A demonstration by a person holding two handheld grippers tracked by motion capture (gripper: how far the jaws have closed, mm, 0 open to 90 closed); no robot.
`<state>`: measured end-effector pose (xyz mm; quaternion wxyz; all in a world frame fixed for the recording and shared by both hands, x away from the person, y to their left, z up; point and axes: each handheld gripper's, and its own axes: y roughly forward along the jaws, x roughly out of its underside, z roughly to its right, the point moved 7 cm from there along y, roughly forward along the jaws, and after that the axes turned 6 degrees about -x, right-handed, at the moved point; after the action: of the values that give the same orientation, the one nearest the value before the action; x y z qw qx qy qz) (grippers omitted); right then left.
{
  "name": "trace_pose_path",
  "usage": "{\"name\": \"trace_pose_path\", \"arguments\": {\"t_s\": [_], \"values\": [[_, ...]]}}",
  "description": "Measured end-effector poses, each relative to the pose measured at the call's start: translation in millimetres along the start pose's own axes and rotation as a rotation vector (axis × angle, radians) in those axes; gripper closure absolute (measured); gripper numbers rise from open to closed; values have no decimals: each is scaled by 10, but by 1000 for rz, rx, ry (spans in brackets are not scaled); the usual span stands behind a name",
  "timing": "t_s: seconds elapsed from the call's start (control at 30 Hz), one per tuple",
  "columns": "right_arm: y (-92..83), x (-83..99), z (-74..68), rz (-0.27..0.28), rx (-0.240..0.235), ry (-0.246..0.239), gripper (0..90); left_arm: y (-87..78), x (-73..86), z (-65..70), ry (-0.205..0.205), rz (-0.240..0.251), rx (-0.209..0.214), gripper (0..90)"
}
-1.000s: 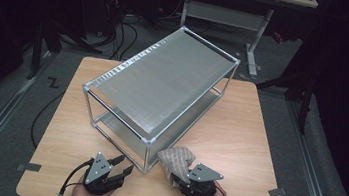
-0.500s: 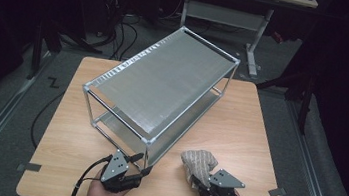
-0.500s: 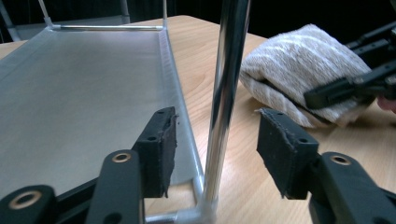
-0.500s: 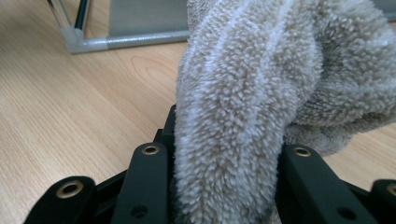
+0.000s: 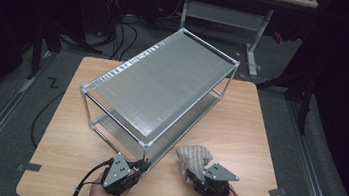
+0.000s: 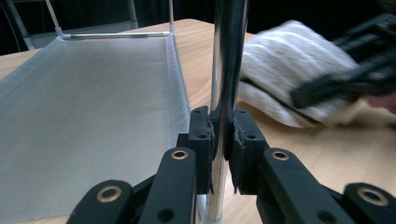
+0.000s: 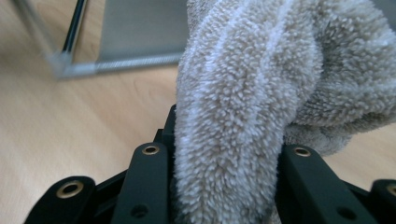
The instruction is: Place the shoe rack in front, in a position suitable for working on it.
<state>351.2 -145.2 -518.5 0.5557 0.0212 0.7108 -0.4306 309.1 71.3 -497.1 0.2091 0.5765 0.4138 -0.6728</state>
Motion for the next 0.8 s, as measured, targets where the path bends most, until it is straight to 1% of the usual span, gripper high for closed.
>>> {"name": "trace_pose_path", "arguments": {"t_s": [0.03, 0.1, 0.17, 0.23, 0.27, 0.33, 0.4, 0.47, 0.5, 0.57, 0.6, 0.73, 0.8], "values": [[54, -56, 8, 0, -1, -8, 662, -22, 6, 8, 1, 0, 2, 800], [186, -175, 40, -3, -1, -4, 663, -50, 15, 19, 2, -4, 10, 800], [358, -296, 91, -7, -3, 1, 664, -75, 24, 33, 0, -4, 14, 800], [513, -391, 126, -27, 11, -10, 664, -92, 29, 47, -2, -3, 22, 800], [616, -458, 143, -37, 10, -16, 664, -98, 32, 52, 1, -3, 26, 800], [744, -532, 153, -54, 4, -12, 664, -109, 35, 56, 5, -3, 32, 800], [891, -578, 140, -93, -2, -31, 664, -117, 38, 60, 5, -3, 36, 800], [998, -561, 135, -136, -10, -50, 665, -123, 40, 62, 7, -3, 37, 800], [1037, -537, 127, -152, -20, -45, 667, -125, 40, 63, 8, -4, 37, 800], [1048, -523, 132, -150, -27, -16, 673, -130, 41, 67, 8, -6, 41, 800], [1040, -518, 133, -155, -34, -14, 676, -132, 42, 71, 12, -5, 44, 800], [1006, -493, 125, -163, -27, -40, 681, -142, 42, 110, 26, -11, 56, 800], [973, -469, 118, -164, -23, -43, 681, -147, 42, 136, 32, -13, 65, 800]]}}
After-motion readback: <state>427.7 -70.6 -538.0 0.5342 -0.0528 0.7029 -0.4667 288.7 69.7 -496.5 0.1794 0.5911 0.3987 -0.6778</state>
